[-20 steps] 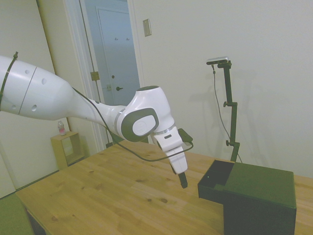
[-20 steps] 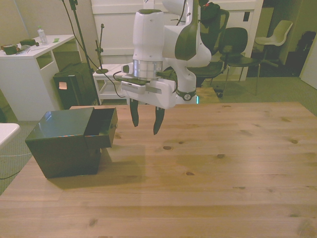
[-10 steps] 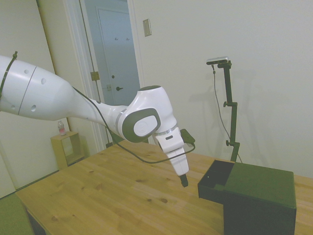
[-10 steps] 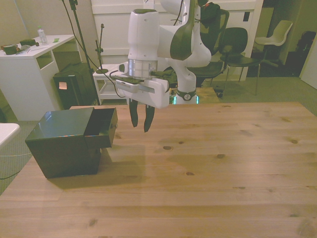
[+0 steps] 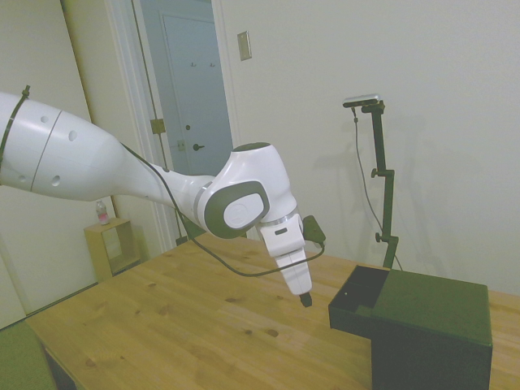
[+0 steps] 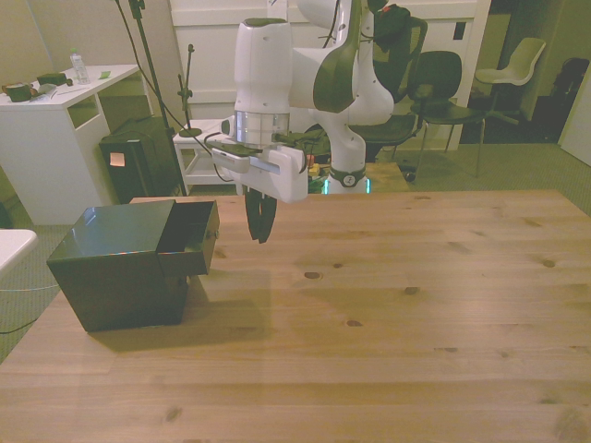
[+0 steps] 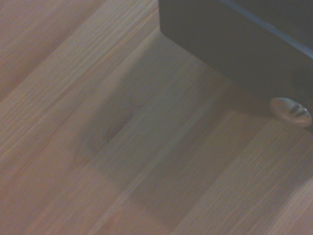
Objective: Close the top drawer
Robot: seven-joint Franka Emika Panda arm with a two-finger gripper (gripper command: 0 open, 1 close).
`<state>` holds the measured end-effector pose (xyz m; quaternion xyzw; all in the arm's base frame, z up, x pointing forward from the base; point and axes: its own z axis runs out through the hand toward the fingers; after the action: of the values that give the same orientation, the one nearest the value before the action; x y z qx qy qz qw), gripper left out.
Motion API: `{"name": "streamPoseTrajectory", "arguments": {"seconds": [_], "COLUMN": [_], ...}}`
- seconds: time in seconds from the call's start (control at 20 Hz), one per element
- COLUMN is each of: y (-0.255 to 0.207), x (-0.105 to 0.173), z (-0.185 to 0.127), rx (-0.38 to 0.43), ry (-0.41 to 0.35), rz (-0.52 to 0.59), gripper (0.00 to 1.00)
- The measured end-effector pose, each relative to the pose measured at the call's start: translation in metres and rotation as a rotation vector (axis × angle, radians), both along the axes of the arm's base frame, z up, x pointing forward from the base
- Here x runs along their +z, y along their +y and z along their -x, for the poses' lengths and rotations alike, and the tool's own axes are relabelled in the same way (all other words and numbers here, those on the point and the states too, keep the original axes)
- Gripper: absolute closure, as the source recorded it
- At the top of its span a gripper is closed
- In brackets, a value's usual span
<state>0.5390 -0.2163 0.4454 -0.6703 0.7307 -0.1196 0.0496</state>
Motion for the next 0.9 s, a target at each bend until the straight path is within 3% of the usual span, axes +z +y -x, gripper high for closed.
{"name": "streamPoseTrajectory", "arguments": {"seconds": [0.4,0.9], "y": [-0.031,-0.065], "x": [0.004,0.012], "z": [0.011,0.015], "rx": [-0.098,-0.146], "ry": [-0.016,-0.034], "rz": [-0.059,-0.045], "gripper": [1.00,1.00]}}
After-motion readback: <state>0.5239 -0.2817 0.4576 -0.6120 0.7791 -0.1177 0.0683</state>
